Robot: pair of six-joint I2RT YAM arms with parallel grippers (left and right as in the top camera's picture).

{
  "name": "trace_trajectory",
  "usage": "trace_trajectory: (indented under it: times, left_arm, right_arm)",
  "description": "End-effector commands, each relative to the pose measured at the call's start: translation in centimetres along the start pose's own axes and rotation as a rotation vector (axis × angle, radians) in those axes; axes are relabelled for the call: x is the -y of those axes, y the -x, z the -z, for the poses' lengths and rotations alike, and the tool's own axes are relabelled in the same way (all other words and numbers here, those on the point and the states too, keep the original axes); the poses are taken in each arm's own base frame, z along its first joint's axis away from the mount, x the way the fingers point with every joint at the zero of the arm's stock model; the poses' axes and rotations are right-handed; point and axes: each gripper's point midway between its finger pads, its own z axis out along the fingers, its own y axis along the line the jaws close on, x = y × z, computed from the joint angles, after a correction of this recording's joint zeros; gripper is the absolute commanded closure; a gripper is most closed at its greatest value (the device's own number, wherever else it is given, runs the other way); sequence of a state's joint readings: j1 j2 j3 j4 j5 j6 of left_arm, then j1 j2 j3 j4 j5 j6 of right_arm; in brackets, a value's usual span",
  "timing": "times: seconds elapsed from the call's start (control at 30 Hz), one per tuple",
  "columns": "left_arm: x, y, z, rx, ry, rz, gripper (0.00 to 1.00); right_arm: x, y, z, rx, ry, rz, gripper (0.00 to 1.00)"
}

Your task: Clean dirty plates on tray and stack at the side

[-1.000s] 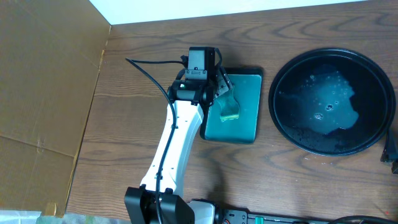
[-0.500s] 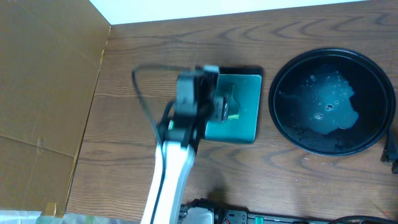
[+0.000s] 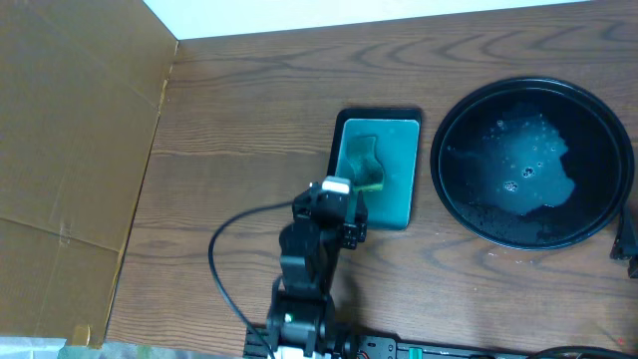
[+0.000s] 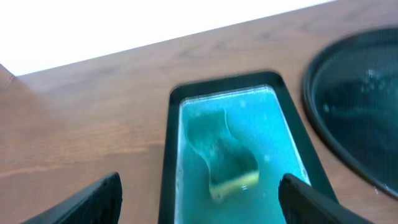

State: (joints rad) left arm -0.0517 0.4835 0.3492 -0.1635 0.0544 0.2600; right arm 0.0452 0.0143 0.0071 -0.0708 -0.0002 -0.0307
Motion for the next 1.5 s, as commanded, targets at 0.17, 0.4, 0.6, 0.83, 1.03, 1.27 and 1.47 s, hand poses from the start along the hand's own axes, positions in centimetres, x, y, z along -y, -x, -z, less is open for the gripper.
trace_trajectory:
  times: [0.17, 0.4, 0.6, 0.83, 1.03, 1.27, 1.47]
  left_arm:
    - [-2.2, -2.2, 0.3, 0.182, 0.120, 0.150, 0.19]
    - [-2.1, -4.3, 0.1, 0.206, 0.128, 0.236, 0.19]
    - [-1.9, -5.2, 0.4, 0.187, 0.119, 0.317, 0.19]
    - [-2.3, -4.6, 0.9, 0.222, 0.144, 0.316, 0.19]
    - [-1.8, -4.4, 0.8, 0.226, 0.119, 0.324, 0.19]
    - [-1.1, -4.3, 0.8, 0.226, 0.093, 0.320, 0.19]
    - [-1.1, -4.3, 0.8, 0.223, 0.095, 0.295, 0.19]
  right_arm:
    - [0.2, 0.0, 0.0, 0.002, -0.009, 0.007, 0.01]
    - [0.2, 0.0, 0.0, 0.002, -0.009, 0.007, 0.01]
    - [0.2, 0.0, 0.0, 0.002, -0.009, 0.007, 0.01]
    - [0.2, 0.0, 0.0, 0.002, -0.009, 0.007, 0.01]
    - [0.2, 0.0, 0.0, 0.002, -0.009, 0.007, 0.01]
    - [0.2, 0.0, 0.0, 0.002, -0.009, 0.007, 0.01]
    - [0.2, 0.0, 0.0, 0.002, -0.009, 0.007, 0.01]
